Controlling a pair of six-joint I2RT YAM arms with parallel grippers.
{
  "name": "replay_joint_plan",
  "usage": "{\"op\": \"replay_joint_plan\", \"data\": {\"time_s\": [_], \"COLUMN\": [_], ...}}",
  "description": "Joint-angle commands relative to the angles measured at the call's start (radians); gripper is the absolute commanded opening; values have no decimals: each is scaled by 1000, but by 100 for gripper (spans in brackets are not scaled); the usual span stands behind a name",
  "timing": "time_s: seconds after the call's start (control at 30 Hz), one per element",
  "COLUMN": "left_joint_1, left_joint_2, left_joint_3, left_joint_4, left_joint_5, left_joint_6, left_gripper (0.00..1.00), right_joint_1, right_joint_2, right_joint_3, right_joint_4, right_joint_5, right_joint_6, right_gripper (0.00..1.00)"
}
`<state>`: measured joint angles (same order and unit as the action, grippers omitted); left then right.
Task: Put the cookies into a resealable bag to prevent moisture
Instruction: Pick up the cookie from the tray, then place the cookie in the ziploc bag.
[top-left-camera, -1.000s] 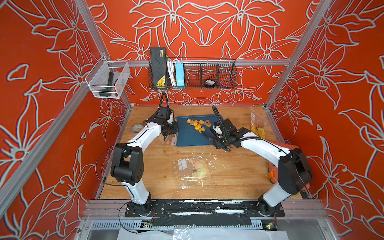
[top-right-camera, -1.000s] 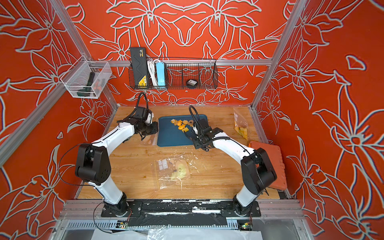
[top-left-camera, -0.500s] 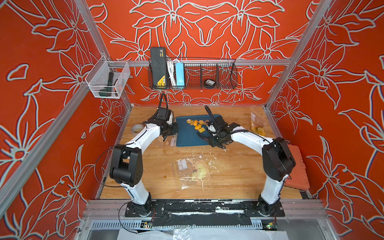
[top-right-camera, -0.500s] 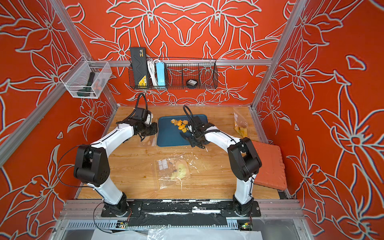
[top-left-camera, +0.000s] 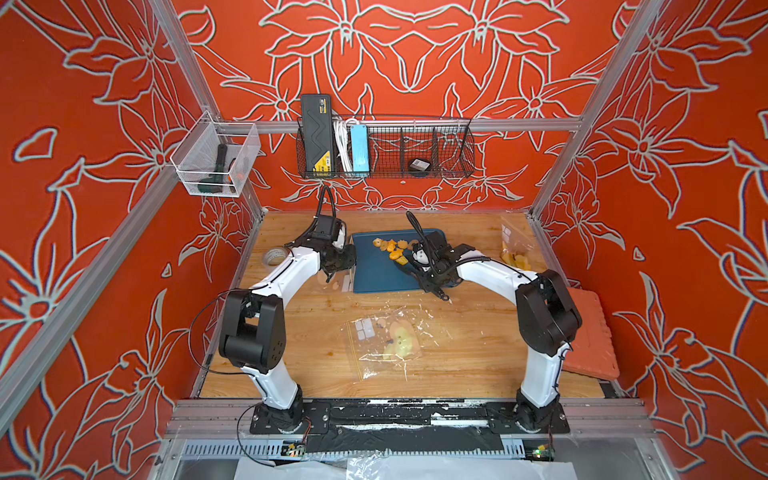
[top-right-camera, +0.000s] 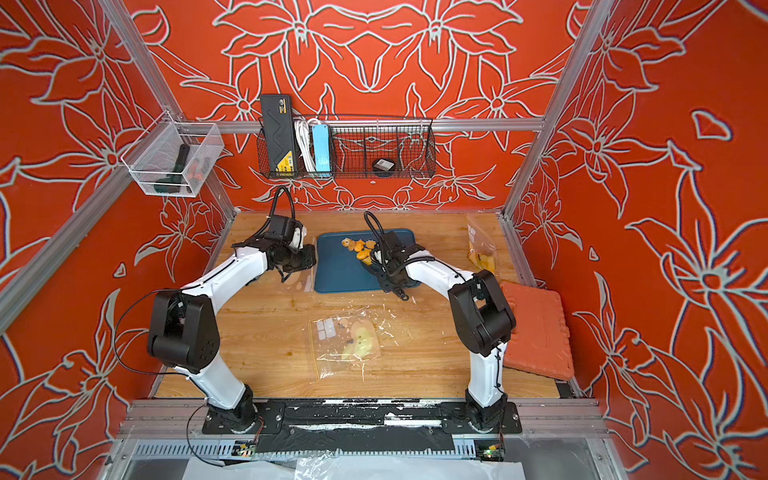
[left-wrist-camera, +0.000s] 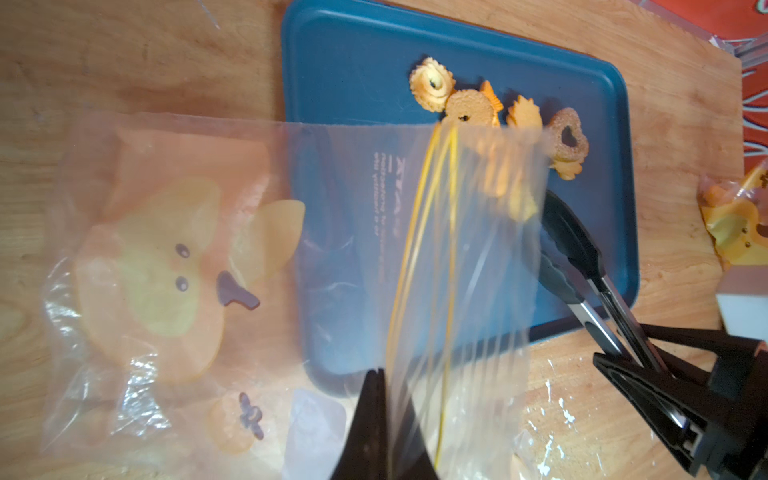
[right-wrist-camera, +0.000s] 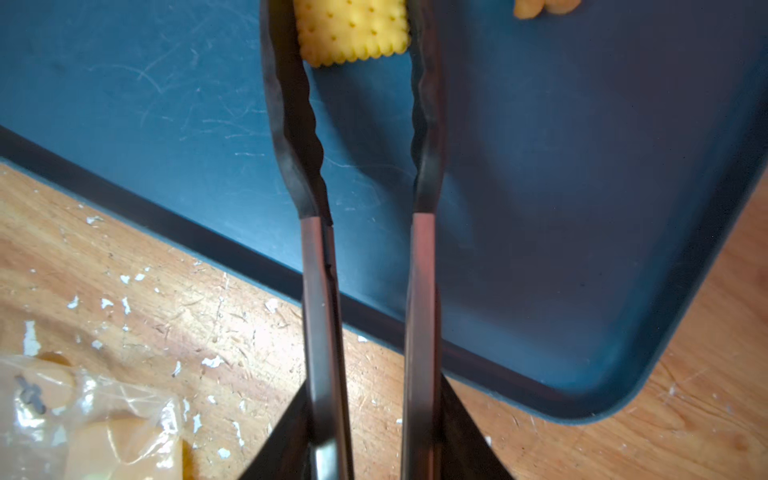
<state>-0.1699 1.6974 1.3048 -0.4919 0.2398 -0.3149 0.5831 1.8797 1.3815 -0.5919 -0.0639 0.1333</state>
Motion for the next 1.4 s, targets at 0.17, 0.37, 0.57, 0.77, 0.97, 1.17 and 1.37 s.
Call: {"op": "replay_joint_plan", "data": {"time_s": [0.17,0.37,0.57,0.77,0.97,1.17,1.37], "left_joint_1": [4,4,4,2,-5,-7,-10], "left_joint_2": [29,53,81,87,91,91,91], "left_joint_3": [2,-1,2,2,2,4,4], "left_joint_4": [5,9,1,-2,-5,-7,-8], "left_joint_5": [138,199,223,222,224,224,228], "left_joint_6": [52,64,63,65,66,70,71], "left_gripper": [0,0,0,0,0,0,0], "right_joint_1": [23,81,149,182,201,222,242], "right_joint_2": [-198,-262,-263,-244,-227,-191,-160], "right_joint_3": [-73,-62,-1,59,100,143,180], "right_joint_4": [24,24,6,-1,1,-15,-31], "right_joint_5": [52,76,120,137,108,109,111], "right_joint_6": [-60,-99,-131,-90,-74,-81,-92], "right_gripper": [39,36,36,36,35,35,34]}}
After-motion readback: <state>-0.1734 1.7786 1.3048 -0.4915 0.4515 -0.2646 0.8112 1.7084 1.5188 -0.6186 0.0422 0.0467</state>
